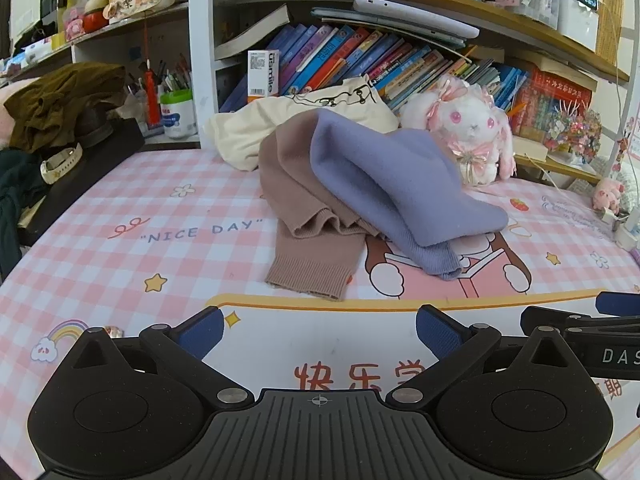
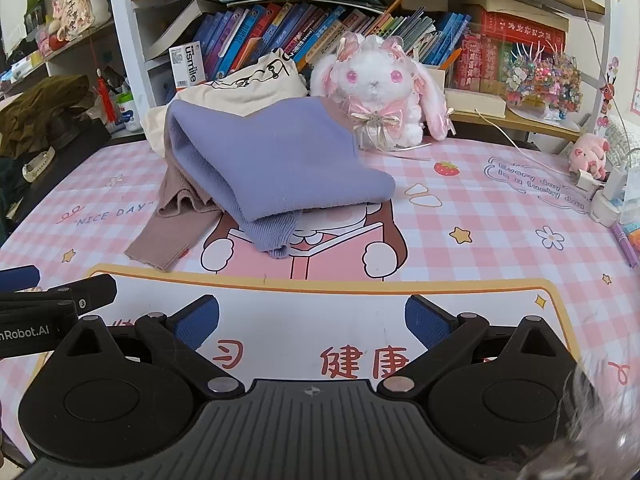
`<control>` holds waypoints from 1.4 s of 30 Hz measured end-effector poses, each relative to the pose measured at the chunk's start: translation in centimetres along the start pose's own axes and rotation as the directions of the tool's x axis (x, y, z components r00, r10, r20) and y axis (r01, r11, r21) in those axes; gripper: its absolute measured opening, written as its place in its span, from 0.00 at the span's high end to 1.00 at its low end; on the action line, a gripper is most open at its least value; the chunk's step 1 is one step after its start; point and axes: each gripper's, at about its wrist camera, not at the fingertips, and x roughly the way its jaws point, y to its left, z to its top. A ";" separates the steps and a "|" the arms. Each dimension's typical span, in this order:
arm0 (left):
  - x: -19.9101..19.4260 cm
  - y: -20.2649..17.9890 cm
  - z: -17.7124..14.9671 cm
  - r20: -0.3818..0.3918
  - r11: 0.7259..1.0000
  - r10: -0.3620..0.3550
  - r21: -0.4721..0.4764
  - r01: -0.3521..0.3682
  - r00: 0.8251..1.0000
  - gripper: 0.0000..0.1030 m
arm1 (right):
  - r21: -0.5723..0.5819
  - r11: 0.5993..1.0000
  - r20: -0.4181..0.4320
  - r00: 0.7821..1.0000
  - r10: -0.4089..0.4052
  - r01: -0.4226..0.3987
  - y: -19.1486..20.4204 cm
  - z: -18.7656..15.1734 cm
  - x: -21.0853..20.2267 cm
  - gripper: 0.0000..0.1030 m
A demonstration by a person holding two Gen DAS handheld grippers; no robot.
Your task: Fold clothes
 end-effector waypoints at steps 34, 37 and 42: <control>0.4 0.3 0.1 -0.013 1.000 0.001 -0.003 -0.001 1.000 0.00 | 0.010 1.000 -0.019 1.000 -0.001 0.001 -0.2 0.2 0.7 0.02; 0.5 0.3 0.1 -0.013 1.000 0.003 -0.004 -0.003 1.000 0.00 | 0.011 1.000 -0.020 1.000 0.000 0.000 -0.3 0.2 0.8 0.02; 0.6 0.5 0.2 -0.018 1.000 0.004 -0.010 -0.004 1.000 0.00 | 0.013 1.000 -0.021 1.000 0.002 -0.002 -0.3 0.3 0.8 0.02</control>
